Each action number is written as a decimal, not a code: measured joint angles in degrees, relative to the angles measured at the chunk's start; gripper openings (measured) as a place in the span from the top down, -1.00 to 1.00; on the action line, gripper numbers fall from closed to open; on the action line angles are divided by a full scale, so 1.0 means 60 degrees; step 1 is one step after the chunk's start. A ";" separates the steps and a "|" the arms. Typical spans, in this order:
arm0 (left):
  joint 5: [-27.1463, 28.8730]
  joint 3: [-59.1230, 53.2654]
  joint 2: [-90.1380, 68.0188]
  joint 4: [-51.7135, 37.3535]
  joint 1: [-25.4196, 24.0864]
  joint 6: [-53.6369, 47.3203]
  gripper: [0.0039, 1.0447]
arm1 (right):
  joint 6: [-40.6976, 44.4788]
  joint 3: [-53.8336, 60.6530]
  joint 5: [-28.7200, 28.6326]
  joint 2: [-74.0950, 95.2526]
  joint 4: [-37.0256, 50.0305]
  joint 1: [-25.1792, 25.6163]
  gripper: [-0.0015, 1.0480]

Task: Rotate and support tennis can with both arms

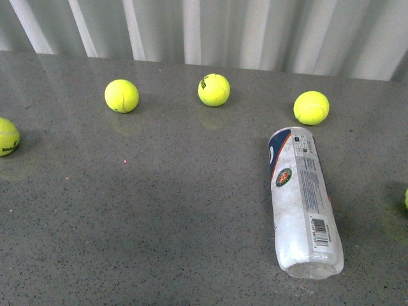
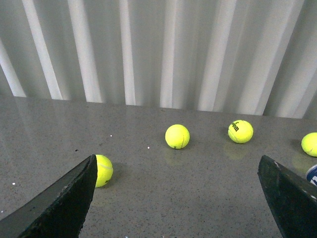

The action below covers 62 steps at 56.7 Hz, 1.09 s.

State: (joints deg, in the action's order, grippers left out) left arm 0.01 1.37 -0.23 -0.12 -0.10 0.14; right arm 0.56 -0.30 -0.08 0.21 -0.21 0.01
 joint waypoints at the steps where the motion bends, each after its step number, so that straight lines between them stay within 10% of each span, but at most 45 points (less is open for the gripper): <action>1: 0.0000 0.0000 0.0000 0.0000 0.0000 0.0000 -0.87 | 0.0000 0.0000 0.0000 0.0000 0.0000 0.0000 -0.86; 52: 0.0000 0.0000 0.0000 0.0000 0.0000 -0.0004 -0.87 | 0.0000 0.0000 0.0000 0.0000 0.0000 0.0000 -0.86; 62: -0.0007 0.0000 0.0004 0.0000 0.0000 0.0000 -0.87 | 0.1169 -0.2557 0.1661 0.4422 -0.0794 0.0259 -0.86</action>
State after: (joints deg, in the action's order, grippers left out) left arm -0.03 1.37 -0.21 -0.12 -0.10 0.14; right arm 7.57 -15.64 9.89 26.74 -4.97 1.56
